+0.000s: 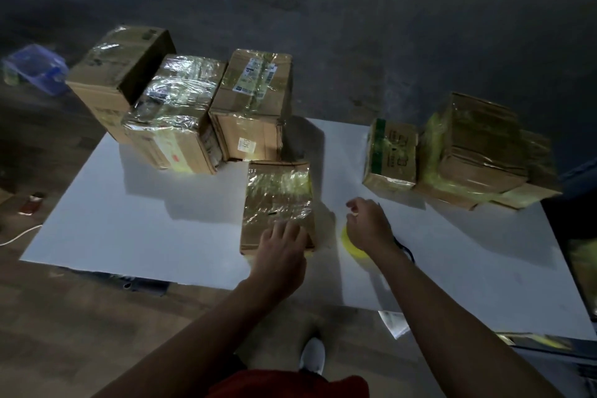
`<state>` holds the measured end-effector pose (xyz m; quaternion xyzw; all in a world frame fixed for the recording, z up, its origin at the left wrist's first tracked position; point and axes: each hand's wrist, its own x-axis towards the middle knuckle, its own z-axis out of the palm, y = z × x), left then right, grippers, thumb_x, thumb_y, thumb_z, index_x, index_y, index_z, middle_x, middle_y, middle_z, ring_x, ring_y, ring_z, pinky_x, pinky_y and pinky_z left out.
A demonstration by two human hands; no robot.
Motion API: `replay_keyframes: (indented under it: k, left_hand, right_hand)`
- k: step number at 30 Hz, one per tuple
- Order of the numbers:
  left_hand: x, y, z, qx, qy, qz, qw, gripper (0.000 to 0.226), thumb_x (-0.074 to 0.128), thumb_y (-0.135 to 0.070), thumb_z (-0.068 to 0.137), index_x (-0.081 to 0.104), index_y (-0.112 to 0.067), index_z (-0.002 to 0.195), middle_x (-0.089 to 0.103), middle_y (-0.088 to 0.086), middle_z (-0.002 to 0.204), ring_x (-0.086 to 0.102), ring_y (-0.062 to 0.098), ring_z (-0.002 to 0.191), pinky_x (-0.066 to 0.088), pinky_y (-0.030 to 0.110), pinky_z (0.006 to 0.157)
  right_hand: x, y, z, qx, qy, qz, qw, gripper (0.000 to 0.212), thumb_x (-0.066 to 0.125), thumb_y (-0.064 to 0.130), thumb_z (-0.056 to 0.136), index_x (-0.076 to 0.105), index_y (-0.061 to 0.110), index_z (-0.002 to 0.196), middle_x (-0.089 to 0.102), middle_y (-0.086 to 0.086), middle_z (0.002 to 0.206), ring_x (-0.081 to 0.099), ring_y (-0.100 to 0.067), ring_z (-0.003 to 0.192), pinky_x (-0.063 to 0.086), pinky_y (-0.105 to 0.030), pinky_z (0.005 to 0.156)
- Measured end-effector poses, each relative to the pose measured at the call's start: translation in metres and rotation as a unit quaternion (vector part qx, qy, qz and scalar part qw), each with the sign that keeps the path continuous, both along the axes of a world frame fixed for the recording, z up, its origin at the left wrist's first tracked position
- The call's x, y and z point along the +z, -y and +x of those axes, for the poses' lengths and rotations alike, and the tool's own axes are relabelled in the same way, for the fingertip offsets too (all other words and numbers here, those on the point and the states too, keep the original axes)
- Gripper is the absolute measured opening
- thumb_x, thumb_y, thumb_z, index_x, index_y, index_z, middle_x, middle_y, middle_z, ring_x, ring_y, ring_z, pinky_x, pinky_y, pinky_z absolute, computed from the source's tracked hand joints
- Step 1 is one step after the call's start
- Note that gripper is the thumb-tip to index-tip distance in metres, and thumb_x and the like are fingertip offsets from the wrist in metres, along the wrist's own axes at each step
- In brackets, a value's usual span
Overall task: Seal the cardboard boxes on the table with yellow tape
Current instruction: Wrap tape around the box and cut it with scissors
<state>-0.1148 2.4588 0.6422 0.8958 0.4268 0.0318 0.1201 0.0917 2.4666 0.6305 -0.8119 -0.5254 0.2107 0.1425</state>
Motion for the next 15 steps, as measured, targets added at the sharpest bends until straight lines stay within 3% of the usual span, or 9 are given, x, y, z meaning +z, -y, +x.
replay_keyframes:
  k: [2, 4, 9, 15]
  left_hand:
    - [0.002, 0.000, 0.011, -0.004, 0.006, 0.016, 1.000, 0.034, 0.043, -0.020, 0.068, 0.062, -0.015, 0.096, 0.061, 0.008, 0.101, 0.059, 0.030, 0.089, 0.053, 0.039, 0.068]
    - [0.004, 0.000, 0.022, -0.010, 0.011, 0.025, 1.000, 0.032, 0.057, -0.019, 0.064, 0.063, -0.014, 0.095, 0.062, 0.009, 0.101, 0.060, 0.031, 0.088, 0.053, 0.039, 0.065]
    - [0.012, 0.001, 0.041, -0.017, 0.006, 0.018, 1.000, 0.035, 0.074, -0.017, 0.059, 0.064, -0.014, 0.092, 0.061, 0.009, 0.098, 0.059, 0.028, 0.087, 0.051, 0.037, 0.064]
    - [0.012, 0.000, 0.053, 0.022, 0.023, -0.031, 0.999, 0.025, 0.052, -0.015, 0.086, 0.062, -0.011, 0.109, 0.055, 0.009, 0.119, 0.046, 0.029, 0.112, 0.041, 0.037, 0.086]
  right_hand:
    - [-0.005, 0.006, 0.016, -0.024, 0.064, -0.031, 0.997, 0.034, 0.050, 0.012, 0.091, 0.058, 0.015, 0.124, 0.055, -0.013, 0.122, 0.046, -0.033, 0.118, 0.042, -0.040, 0.092]
    - [-0.011, 0.011, 0.026, -0.047, 0.094, -0.065, 0.992, 0.037, 0.050, 0.014, 0.092, 0.052, 0.018, 0.129, 0.050, -0.012, 0.126, 0.042, -0.033, 0.120, 0.041, -0.042, 0.092]
    - [-0.031, 0.017, 0.042, -0.079, 0.045, -0.126, 0.988, 0.047, 0.054, 0.015, 0.094, 0.038, 0.013, 0.139, 0.046, -0.019, 0.131, 0.044, -0.038, 0.119, 0.043, -0.040, 0.092]
    - [-0.034, 0.012, 0.048, -0.056, 0.069, -0.132, 0.987, 0.022, 0.049, 0.006, 0.095, 0.058, -0.001, 0.113, 0.061, -0.019, 0.117, 0.061, -0.030, 0.108, 0.051, -0.033, 0.084]
